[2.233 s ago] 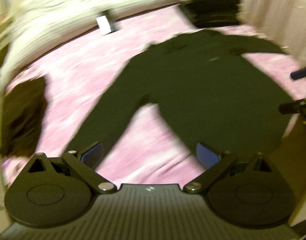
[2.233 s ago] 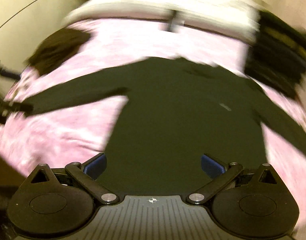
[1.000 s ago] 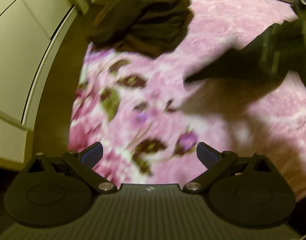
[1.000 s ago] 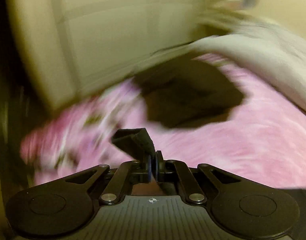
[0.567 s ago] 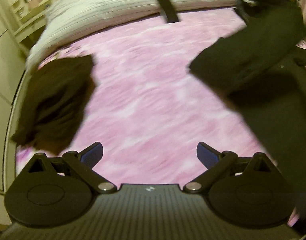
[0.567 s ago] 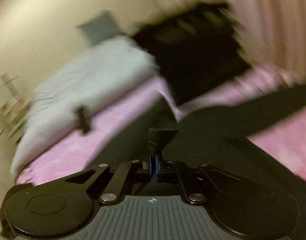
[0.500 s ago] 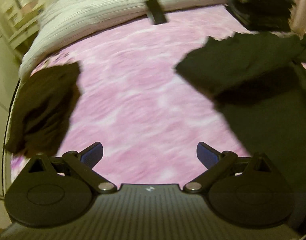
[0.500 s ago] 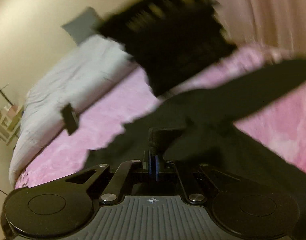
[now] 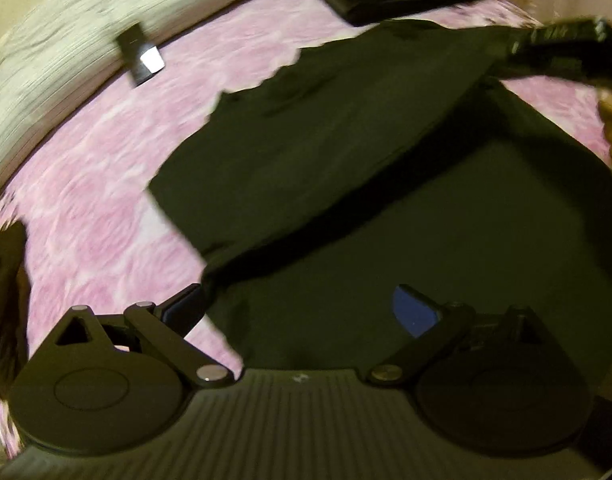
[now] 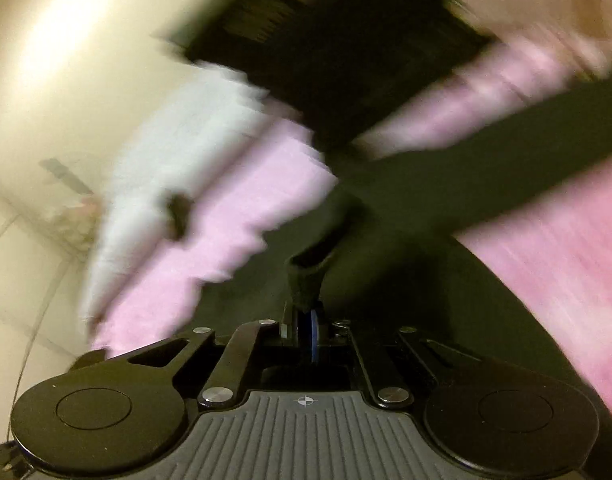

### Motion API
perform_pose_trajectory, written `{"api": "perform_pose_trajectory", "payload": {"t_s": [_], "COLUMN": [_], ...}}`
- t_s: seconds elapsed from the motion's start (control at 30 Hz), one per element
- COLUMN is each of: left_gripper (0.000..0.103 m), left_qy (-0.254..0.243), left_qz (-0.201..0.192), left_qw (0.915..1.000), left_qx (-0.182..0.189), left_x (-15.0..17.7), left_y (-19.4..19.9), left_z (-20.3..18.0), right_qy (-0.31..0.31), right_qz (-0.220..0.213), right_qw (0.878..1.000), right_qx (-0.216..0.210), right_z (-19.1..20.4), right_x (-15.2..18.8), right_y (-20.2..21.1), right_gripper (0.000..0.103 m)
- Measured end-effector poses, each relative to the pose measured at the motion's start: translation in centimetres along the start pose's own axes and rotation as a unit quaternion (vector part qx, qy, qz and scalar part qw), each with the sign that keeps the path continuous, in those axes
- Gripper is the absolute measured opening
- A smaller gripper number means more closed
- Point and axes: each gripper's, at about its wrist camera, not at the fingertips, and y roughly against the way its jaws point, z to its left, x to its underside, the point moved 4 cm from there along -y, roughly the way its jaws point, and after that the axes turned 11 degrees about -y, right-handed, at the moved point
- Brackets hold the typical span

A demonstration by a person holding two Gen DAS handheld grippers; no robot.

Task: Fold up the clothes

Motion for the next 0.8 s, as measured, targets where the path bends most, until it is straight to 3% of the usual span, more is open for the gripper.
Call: {"api": "perform_pose_trajectory", "payload": {"t_s": [0.03,0.07,0.1,0.17,0.37,0.57,0.67,0.8], "left_gripper": [0.098,0.098,0.098,0.098,0.098,0.098,0.098,0.098], "left_qy": [-0.01,-0.019,-0.027,-0.043,-0.082,-0.099,-0.104,-0.111], "left_qz": [0.001,0.001,0.001,-0.001,-0.009,-0.022,-0.019,-0.008], "left_qw": [0.9999,0.9998,0.9996,0.9989,0.9961,0.9941,0.9936,0.9929], "left_qx": [0.003,0.008,0.013,0.021,0.032,0.037,0.04,0.042], "left_x": [-0.6,-1.2,-1.7,-2.7,-6.0,-9.6,-10.6,-11.6], "left_y": [-0.3,-0.6,-0.8,-1.4,-3.3,-5.0,-5.9,-6.8], "left_z": [-0.5,-0.8,-1.2,-1.9,-3.2,-4.4,-5.1,-5.8], "right_qy": [-0.014,-0.022,-0.027,-0.028,-0.054,-0.118,-0.173,-0.273], "right_qz": [0.006,0.012,0.015,0.004,-0.043,-0.122,-0.173,-0.234], "right_qw": [1.0,0.999,0.999,0.998,0.994,0.982,0.967,0.933], "right_qx": [0.02,0.033,0.044,0.055,0.08,0.088,0.076,0.026], "right_z": [-1.2,-2.1,-2.8,-3.8,-8.1,-15.0,-18.7,-22.8], "right_x": [-0.1,-0.1,-0.2,-0.6,-4.8,-12.5,-16.3,-19.4], "right_y": [-0.3,-0.5,-0.5,0.2,3.4,6.3,7.6,9.1], "right_gripper": [0.003,0.013,0.036,0.069,0.069,0.069,0.069,0.069]}}
